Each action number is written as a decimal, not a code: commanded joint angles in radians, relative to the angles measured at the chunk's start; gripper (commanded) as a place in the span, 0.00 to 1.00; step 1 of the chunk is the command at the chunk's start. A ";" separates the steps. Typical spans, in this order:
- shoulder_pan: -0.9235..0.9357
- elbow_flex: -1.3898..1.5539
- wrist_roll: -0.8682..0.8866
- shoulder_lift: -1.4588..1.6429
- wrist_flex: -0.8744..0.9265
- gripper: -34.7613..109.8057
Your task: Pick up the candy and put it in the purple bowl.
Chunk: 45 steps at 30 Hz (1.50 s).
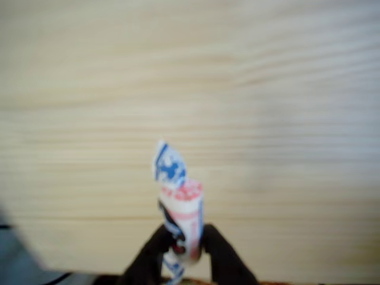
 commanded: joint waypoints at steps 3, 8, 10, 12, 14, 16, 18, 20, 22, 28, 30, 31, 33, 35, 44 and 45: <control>0.127 -0.014 -0.043 0.288 0.132 0.24; 0.325 0.049 -0.253 0.488 0.158 0.24; 0.419 0.086 -0.351 0.557 0.132 0.24; 0.518 0.121 -0.453 0.606 0.095 0.24; 0.611 0.160 -0.541 0.638 0.038 0.24; 0.690 0.204 -0.612 0.658 -0.029 0.24; 0.756 0.249 -0.667 0.667 -0.097 0.24; 0.816 0.296 -0.712 0.670 -0.170 0.24; 0.870 0.324 -0.755 0.652 -0.232 0.24; 1.006 0.365 -0.845 0.560 -0.396 0.24; 1.045 0.356 -0.857 0.515 -0.440 0.24; 1.058 0.347 -0.861 0.486 -0.460 0.24; 1.083 0.322 -0.871 0.417 -0.499 0.24; 1.109 0.304 -0.881 0.356 -0.535 0.24; 1.158 0.282 -0.867 0.202 -0.626 0.24; 1.163 0.279 -0.867 0.192 -0.626 0.24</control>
